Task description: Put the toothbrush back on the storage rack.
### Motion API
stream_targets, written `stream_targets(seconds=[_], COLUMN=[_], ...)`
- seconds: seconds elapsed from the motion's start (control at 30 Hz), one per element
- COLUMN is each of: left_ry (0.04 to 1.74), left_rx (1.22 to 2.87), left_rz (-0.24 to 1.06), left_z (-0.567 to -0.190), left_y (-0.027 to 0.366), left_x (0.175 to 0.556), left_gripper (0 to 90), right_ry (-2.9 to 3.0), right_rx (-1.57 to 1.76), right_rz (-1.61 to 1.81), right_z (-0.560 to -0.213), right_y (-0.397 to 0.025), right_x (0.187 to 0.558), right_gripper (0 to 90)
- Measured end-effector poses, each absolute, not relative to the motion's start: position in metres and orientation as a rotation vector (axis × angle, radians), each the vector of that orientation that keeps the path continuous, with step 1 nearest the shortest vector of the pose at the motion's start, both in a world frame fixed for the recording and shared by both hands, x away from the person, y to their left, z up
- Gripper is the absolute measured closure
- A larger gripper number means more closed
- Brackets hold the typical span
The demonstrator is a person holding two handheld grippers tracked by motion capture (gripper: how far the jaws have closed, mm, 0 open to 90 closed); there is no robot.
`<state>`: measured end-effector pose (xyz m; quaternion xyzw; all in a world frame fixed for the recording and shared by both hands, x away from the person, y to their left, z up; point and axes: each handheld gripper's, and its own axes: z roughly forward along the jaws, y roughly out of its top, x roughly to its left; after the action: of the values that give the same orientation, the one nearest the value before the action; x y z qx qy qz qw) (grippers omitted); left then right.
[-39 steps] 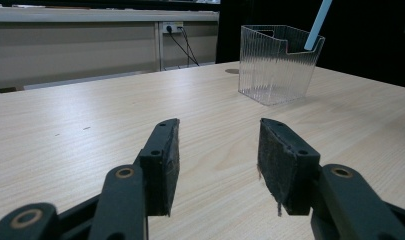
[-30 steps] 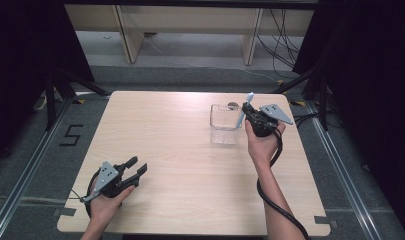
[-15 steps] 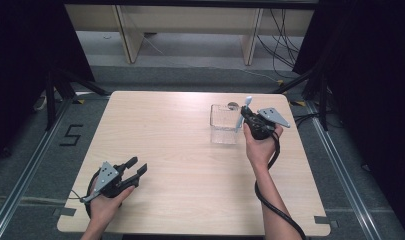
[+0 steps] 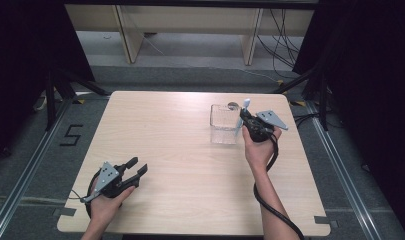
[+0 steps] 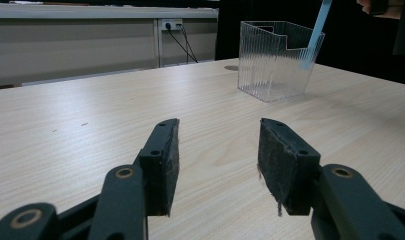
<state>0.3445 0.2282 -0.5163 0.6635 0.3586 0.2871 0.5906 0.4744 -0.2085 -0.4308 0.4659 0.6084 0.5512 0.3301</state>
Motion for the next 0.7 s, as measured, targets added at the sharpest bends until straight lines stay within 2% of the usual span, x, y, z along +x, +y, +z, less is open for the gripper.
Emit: stream_targets(seconds=[0.7], left_ry=[0.835], left_rx=[1.544], left_rz=[0.665], left_z=[-0.517], left_y=[0.228], left_x=[0.344], left_gripper=[50.2], right_ry=[1.599], right_rx=[1.249], right_rz=[1.421], right_z=[-0.444], right_y=[-0.208], right_x=[0.472], right_gripper=[83.1])
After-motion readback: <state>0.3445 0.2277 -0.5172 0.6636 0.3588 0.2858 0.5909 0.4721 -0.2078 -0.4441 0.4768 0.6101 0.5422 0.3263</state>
